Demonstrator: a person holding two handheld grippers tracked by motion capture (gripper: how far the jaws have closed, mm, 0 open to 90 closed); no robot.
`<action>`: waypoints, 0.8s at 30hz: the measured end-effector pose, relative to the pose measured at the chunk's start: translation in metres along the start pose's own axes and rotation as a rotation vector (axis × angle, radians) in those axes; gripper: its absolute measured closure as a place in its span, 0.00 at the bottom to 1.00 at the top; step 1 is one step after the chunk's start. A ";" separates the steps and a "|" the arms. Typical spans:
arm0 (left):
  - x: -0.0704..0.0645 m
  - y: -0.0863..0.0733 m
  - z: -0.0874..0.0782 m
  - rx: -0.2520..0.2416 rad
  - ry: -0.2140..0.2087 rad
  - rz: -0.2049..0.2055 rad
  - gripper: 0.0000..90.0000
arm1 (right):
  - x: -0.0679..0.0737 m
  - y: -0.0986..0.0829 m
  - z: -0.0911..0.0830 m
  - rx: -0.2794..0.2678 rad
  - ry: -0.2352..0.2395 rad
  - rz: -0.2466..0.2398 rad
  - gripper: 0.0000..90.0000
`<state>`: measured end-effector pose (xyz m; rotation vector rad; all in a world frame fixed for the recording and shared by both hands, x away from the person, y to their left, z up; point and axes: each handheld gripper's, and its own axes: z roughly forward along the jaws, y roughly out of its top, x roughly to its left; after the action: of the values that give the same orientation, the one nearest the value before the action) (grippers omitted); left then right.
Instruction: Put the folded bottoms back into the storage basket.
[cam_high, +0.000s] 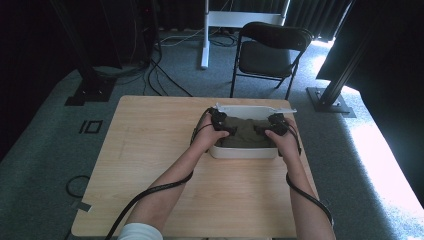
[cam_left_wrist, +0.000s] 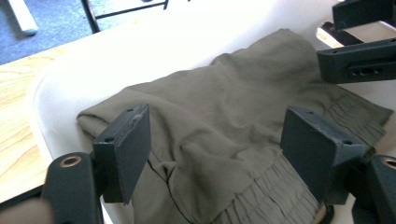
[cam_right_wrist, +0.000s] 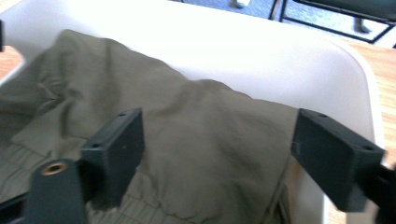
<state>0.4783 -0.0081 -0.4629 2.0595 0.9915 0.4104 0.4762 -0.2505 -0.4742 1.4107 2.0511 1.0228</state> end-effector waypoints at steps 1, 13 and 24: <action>0.000 -0.001 -0.001 -0.007 -0.004 0.013 0.27 | 0.001 0.000 -0.001 -0.004 0.014 -0.009 0.17; -0.001 -0.011 -0.020 -0.047 -0.043 0.020 0.22 | 0.018 0.000 -0.013 -0.048 0.113 -0.057 0.15; 0.001 -0.015 -0.039 -0.074 -0.039 0.021 0.20 | 0.023 -0.004 -0.027 -0.140 0.073 -0.001 0.14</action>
<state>0.4490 0.0187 -0.4494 2.0054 0.9185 0.4101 0.4457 -0.2391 -0.4594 1.3190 1.9883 1.2083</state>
